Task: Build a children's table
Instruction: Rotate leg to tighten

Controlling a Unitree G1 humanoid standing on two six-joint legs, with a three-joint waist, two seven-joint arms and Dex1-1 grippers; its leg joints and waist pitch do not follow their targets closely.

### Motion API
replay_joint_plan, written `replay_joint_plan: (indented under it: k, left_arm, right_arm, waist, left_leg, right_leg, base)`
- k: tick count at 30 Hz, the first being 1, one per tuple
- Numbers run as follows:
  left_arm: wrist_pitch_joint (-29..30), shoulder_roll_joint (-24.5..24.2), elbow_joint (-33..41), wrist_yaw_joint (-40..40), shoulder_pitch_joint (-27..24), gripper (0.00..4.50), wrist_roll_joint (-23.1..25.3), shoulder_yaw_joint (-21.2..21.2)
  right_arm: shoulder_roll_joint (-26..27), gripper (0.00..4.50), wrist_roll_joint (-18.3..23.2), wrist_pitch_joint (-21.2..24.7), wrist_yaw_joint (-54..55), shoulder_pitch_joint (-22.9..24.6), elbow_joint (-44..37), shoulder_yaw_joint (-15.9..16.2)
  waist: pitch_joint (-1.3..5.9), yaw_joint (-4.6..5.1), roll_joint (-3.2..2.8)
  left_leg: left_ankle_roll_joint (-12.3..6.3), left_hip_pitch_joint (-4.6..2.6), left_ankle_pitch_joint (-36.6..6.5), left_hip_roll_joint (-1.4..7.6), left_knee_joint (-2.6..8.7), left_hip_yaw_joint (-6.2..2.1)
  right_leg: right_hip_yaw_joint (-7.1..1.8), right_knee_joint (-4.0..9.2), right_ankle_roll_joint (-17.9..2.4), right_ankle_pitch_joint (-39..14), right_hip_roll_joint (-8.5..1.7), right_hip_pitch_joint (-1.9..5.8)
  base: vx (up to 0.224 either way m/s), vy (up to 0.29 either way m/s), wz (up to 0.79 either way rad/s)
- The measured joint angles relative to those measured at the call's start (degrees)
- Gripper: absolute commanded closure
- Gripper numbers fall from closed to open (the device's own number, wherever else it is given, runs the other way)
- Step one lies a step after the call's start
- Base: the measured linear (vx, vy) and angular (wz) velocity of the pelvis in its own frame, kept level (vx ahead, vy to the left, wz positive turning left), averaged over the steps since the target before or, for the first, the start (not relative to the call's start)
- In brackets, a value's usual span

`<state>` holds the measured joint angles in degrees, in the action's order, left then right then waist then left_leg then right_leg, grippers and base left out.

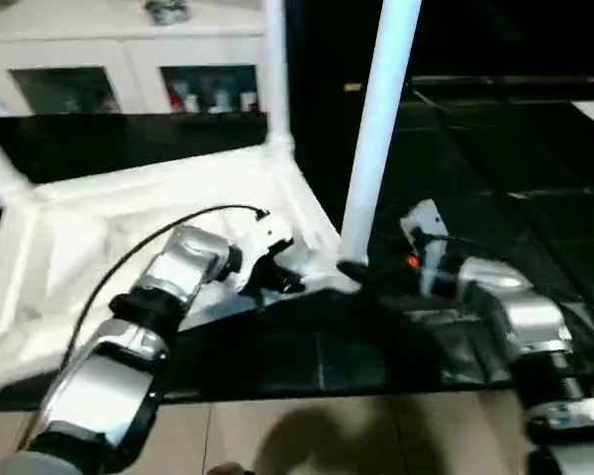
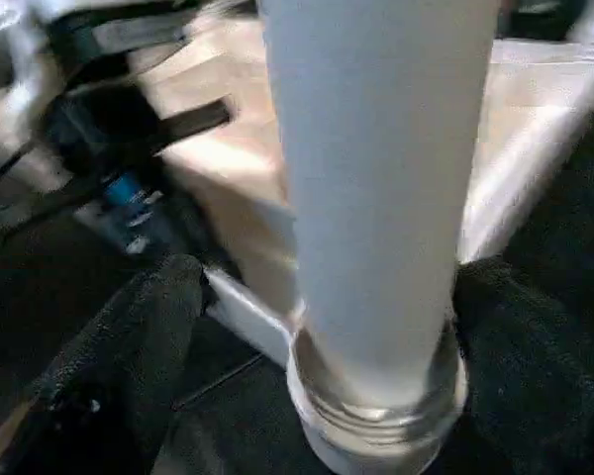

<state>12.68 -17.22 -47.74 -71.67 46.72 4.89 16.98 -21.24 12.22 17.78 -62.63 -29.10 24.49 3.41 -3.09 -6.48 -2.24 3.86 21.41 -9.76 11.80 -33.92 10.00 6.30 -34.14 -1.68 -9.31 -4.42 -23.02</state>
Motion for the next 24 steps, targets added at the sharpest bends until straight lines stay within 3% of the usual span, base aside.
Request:
replay_joint_plan:
  k: [5,11,12,14,24]
  left_arm:
    - [-4.3,-2.8,0.3,-7.4,-0.5,4.50,0.1,2.1]
    - [-8.5,-4.3,1.1,-12.8,-1.0,4.50,0.3,4.2]
    - [-8.8,-4.4,1.4,-13.3,-1.2,4.50,0.4,4.4]
    - [-9.1,-4.7,1.9,-14.2,-1.4,4.50,0.3,4.7]
    - [-10.2,-4.8,3.1,-15.8,-1.8,4.50,0.4,5.6]
  right_arm:
    - [-4.0,0.01,0.4,-1.0,-8.2,0.0,-1.4,2.7]
    - [-4.7,0.01,0.8,-3.7,-14.4,0.0,-1.4,4.6]
    - [-4.7,0.29,0.9,-3.6,-15.0,0.0,-1.3,4.9]
    - [-4.8,0.29,1.1,-3.5,-15.7,0.0,-1.3,5.3]
    - [-5.6,1.22,1.1,-3.5,-19.2,-0.4,0.0,7.1]
  waist:
    - [0.00,-1.08,0.00]
    - [0.01,-1.97,0.02]
    - [0.01,-1.98,0.02]
    - [0.00,-1.98,0.05]
    - [0.00,-1.97,0.08]
  left_leg:
    - [0.00,0.03,0.0,0.02,0.00,0.00]
    - [0.00,0.03,0.0,0.02,-0.02,0.00]
    - [0.00,0.03,0.0,0.02,-0.02,0.00]
    - [0.00,0.03,0.0,0.02,-0.02,0.00]
    - [0.00,0.03,0.0,0.02,-0.04,0.00]
  right_leg:
    - [0.01,0.00,0.0,0.0,0.00,0.00]
    - [0.00,-0.01,0.0,0.0,0.00,0.04]
    - [-0.01,-0.01,0.0,0.0,-0.01,0.05]
    - [-0.01,-0.01,0.0,0.0,-0.01,0.06]
    - [-0.01,-0.01,0.1,0.0,-0.01,0.08]
  base:
    - [0.000,0.000,0.00]
    - [0.000,0.000,0.00]
    - [0.000,0.000,0.00]
    - [0.000,0.000,0.00]
    - [0.000,0.000,0.00]
